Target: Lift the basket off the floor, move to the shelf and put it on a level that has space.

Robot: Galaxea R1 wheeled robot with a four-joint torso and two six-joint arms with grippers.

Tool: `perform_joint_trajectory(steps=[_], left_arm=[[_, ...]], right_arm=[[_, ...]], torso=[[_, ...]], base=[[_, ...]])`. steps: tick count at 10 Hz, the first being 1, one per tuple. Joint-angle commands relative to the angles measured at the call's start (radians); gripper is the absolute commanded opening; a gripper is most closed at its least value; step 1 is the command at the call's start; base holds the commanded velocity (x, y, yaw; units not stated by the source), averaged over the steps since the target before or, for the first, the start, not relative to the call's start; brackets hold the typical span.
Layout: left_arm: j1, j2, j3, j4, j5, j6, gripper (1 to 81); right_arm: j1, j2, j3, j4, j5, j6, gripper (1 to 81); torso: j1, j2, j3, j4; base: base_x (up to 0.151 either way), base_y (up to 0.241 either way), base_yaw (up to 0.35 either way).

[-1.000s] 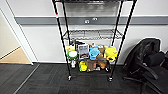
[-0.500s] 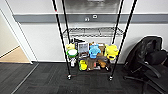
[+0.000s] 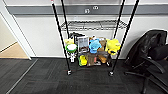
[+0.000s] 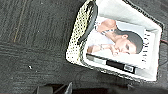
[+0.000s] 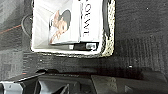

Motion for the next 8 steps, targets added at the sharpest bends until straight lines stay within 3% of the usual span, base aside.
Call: perform_joint_trajectory(steps=[1, 5, 6, 8], left_arm=[[-0.105, -0.013, 0.002, -0.009, 0.097, -0.006, 81.1], [-0.137, 0.006, -0.001, -0.007, 0.114, -0.007, 81.1], [-0.142, 0.006, -0.001, -0.009, 0.114, -0.007, 81.1], [-0.159, 0.002, -0.001, -0.007, 0.118, -0.007, 81.1]], right_arm=[[0.093, -0.012, 0.012, 0.006, -0.060, 0.002, 81.1], [0.110, -0.002, -0.006, 0.014, -0.060, 0.002, 81.1], [0.116, -0.002, -0.005, 0.015, -0.059, 0.002, 81.1], [0.133, -0.002, -0.005, 0.014, -0.060, 0.023, 81.1]], torso=[[0.063, -0.098, 0.000, 0.000], [0.149, -0.234, -0.003, 0.000], [0.169, -0.267, -0.079, 0.000], [0.202, -0.320, -0.107, 0.000]], base=[[0.000, 0.000, 0.000], [0.000, 0.000, 0.000], [0.000, 0.000, 0.000], [0.000, 0.000, 0.000]])
